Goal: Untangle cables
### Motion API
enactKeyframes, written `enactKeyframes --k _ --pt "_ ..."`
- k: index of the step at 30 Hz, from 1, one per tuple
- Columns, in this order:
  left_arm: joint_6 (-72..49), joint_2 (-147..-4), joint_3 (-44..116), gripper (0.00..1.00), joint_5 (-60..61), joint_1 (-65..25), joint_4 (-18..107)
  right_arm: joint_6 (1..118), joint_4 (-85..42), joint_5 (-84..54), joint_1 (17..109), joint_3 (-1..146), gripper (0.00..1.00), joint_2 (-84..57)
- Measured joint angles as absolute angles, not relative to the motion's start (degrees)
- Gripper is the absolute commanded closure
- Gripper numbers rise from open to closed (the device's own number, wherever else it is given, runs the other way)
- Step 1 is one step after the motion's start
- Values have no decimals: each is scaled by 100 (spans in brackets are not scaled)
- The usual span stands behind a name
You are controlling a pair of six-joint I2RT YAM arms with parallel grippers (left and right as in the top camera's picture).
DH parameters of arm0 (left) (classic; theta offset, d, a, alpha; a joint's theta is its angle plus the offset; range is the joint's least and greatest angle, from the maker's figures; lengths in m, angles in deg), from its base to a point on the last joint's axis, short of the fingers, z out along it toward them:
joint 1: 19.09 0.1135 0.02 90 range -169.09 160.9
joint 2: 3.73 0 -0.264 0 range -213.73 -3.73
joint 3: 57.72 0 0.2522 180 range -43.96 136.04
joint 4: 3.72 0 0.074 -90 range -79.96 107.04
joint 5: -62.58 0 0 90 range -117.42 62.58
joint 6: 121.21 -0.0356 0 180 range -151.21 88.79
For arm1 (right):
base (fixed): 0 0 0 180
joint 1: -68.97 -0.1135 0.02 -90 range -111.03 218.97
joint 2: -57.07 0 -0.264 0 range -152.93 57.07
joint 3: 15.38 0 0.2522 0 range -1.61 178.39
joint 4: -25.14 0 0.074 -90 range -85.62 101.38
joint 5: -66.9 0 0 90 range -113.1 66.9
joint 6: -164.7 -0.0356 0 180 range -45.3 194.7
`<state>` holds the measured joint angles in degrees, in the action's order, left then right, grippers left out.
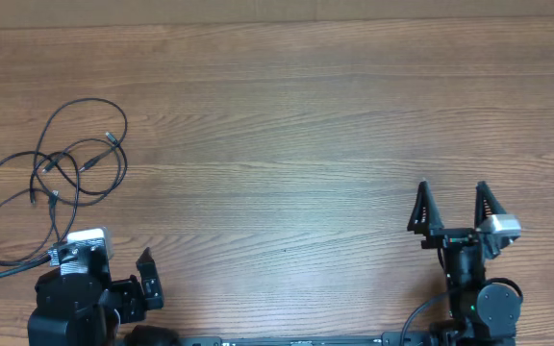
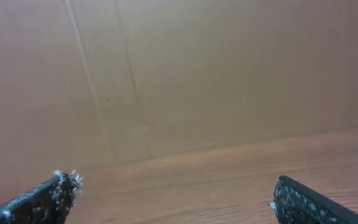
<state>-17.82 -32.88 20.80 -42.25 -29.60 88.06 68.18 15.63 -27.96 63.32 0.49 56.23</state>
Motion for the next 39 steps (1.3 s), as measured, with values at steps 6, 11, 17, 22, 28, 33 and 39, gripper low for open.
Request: enactKeyframes --k 6,11,17,22,28,33,39 --pt "-1782 -3288 2080 1 -4225 -2960 8806 7388 1204 -2659 6375 -55 0 5623" --pt "-1782 -3288 2080 0 -4225 -2960 8806 7729 647 -2383 6528 -55 0 5623" --pt "-1782 -3288 2080 0 -4225 -2960 8806 7860 623 -2265 6732 -55 0 5623" --pt "-1782 -3288 2080 0 -4225 -2960 8806 7902 625 -2189 6747 -55 0 5623" --pt "-1782 -3288 2080 1 -4227 -2960 8808 7922 625 -2182 6747 -55 0 5623" --pt "-1782 -3288 2080 0 -4225 -2960 8806 7924 625 -2182 6747 -55 0 5623" --pt "-1782 -3288 2080 0 -4225 -2960 8806 7924 623 -2182 6747 -55 0 5623"
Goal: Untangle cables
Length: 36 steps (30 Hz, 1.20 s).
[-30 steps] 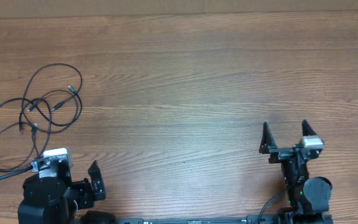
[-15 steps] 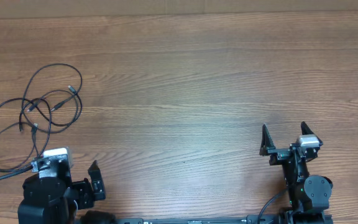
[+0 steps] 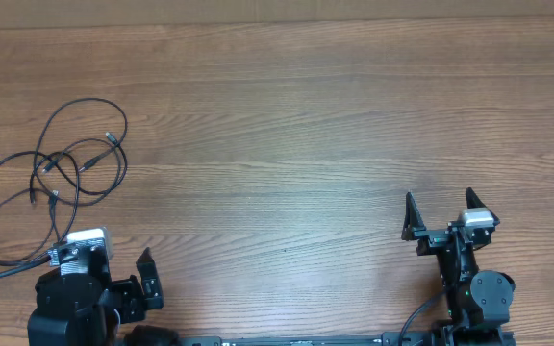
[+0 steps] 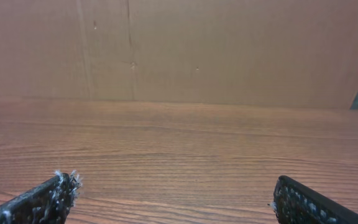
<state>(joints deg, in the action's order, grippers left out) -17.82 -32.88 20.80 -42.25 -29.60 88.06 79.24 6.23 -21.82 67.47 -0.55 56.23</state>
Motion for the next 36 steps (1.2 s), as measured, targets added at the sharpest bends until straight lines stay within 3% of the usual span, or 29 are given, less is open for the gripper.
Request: enactKeyframes --k 36 --pt "-1782 -3089 2077 1 -4225 -2831 8811 7922 623 -2182 6749 -55 0 5623"
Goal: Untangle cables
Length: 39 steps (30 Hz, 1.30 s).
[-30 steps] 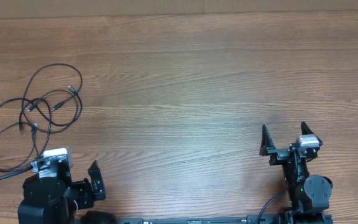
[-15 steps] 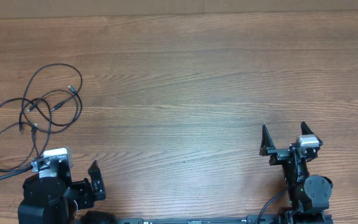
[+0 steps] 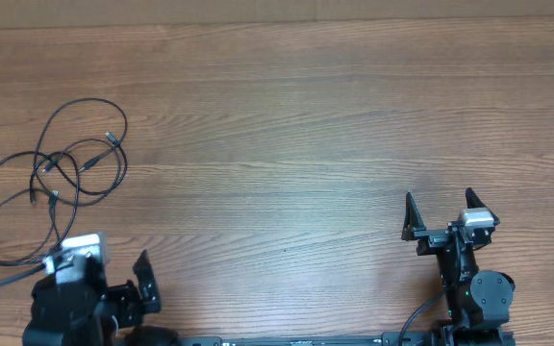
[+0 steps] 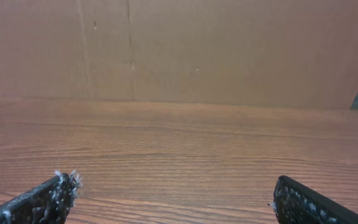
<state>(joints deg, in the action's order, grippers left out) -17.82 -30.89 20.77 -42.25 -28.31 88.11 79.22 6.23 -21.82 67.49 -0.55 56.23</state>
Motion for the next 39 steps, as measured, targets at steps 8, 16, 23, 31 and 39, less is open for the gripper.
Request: enactKeyframes --k 8,16,23,31,39 --pt "-1784 -2936 1883 1 -4159 -2225 8559 7922 627 -2182 6747 -55 0 5623" --pt "-1782 -2203 506 0 -4128 -2123 7274 7922 625 -2180 6749 -55 0 5623" --pt "-1780 -1498 -1066 0 -3818 -2123 5938 7922 625 -2182 6749 -55 0 5623" --pt "-1765 -844 -2270 0 -3600 -2123 4542 7922 625 -2182 6747 -55 0 5623" --pt "-1763 -470 -3020 0 -3449 -2123 3289 7926 625 -2184 6747 -55 0 5623"
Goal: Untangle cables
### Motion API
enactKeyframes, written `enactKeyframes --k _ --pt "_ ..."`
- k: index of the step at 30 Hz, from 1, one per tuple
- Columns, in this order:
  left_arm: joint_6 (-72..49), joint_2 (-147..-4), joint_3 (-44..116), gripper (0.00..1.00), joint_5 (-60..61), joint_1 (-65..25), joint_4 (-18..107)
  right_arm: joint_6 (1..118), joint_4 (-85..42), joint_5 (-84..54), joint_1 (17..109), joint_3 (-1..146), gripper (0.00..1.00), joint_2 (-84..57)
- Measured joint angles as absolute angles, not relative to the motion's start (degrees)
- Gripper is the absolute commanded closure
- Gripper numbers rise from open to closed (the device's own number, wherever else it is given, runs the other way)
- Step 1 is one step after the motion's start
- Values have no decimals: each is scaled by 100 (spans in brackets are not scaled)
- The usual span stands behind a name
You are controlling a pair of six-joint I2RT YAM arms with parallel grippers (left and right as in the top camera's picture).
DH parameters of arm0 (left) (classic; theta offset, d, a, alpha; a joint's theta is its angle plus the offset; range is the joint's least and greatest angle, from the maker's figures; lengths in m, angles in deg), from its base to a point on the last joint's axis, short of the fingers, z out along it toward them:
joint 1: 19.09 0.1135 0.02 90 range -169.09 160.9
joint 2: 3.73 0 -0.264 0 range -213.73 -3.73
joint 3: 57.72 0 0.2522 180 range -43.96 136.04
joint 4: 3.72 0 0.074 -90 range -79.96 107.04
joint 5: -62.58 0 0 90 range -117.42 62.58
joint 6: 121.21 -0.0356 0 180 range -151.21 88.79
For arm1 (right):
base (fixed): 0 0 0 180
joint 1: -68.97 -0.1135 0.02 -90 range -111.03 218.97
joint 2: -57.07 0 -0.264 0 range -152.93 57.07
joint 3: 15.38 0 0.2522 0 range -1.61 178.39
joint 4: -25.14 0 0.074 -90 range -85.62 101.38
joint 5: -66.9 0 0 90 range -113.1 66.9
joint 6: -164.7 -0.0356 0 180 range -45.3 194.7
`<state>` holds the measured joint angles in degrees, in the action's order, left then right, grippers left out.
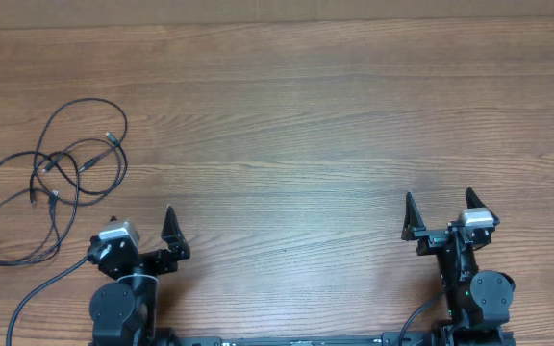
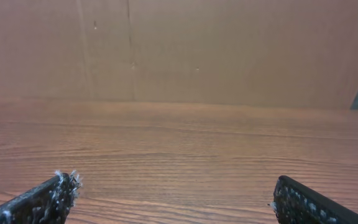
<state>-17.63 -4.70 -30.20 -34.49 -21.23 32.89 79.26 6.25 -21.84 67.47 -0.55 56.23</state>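
Observation:
A loose tangle of thin black cables lies on the wooden table at the far left, with several small plugs among its loops. My left gripper sits at the front edge, just right of and nearer than the tangle, fingers spread and empty. My right gripper rests at the front right, far from the cables. In the right wrist view the right gripper is open, with bare table between its fingertips; no cable shows there.
A brown cardboard wall closes the far side of the table. A thicker black cord runs from the left arm's base toward the bottom left corner, passing close under the tangle's lowest loop.
The left arm has moved from the bottom left corner to the right and now faces forward, both fingers showing. The right arm and the cables have not moved.
At first the right gripper stood raised, facing the cardboard wall, while the left arm sat turned in the bottom left corner. Then the right gripper was lower and pulled back, looking across the table, and has stayed there. The left arm shifted slightly, then stood further right, facing forward.

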Motion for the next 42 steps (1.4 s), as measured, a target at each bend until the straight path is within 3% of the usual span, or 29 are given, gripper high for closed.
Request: enactKeyframes --k 12,17,24,42 --pt "-1763 -444 -4290 0 -3206 -2123 470 7922 625 -2182 6749 -55 0 5623" --pt "-1852 -442 -4340 0 -3141 -2123 496 7924 623 -2182 6747 -55 0 5623" --pt "-2169 -444 -4346 0 -2974 -2123 1443 7922 621 -2182 6747 -55 0 5623" --pt "-2372 -442 -4346 1 -2706 -2123 1447 7926 623 -2182 6749 -55 0 5623"
